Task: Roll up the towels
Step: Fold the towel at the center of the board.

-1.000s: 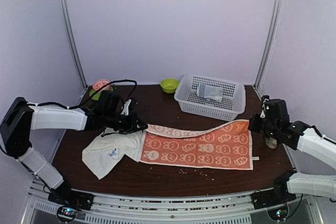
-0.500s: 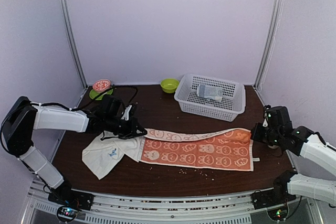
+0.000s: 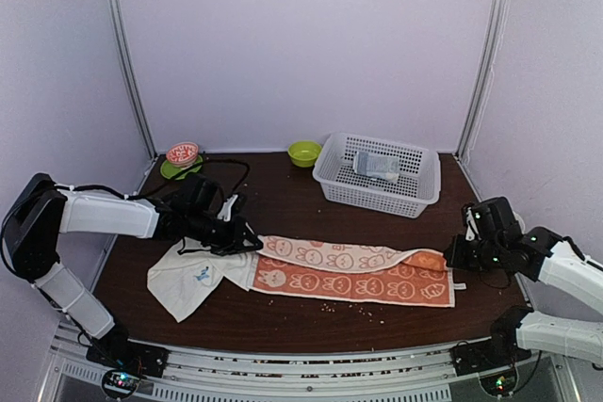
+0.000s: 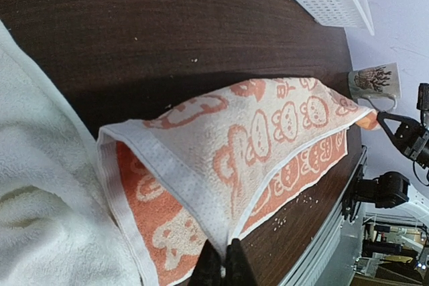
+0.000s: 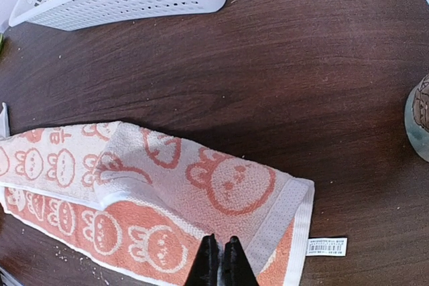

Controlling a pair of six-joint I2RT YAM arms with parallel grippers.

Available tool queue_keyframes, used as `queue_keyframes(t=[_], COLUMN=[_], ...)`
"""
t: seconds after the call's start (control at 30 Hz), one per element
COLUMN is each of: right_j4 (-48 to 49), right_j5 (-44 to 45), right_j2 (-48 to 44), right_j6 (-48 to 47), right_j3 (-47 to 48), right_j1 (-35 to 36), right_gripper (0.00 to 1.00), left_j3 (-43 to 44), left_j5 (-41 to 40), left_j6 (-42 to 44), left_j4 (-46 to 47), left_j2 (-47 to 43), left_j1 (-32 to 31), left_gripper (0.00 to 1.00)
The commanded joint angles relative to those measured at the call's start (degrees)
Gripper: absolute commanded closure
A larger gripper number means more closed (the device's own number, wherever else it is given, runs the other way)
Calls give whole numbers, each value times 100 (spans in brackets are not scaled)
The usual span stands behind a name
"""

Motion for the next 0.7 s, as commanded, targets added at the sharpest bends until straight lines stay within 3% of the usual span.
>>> queue_keyframes(t=[0.0,0.23,0.67], right_j4=[-168,-414,-930], right_j5=[150,530,1128], right_j2=[-283,-952,-1290], right_j6=[277,456,1058], right_j3=[-52,-20,58], right_j1=[134,138,192], right_gripper=[100,100,100], left_j3=[-86,-155,-212], left_j5=[144,198,184], left_j6=[183,189,333], left_j4=[-113,-160,-422], left_j2=[-124,-328,-339], left_j1=[39,52,40], left_gripper=[100,100,100])
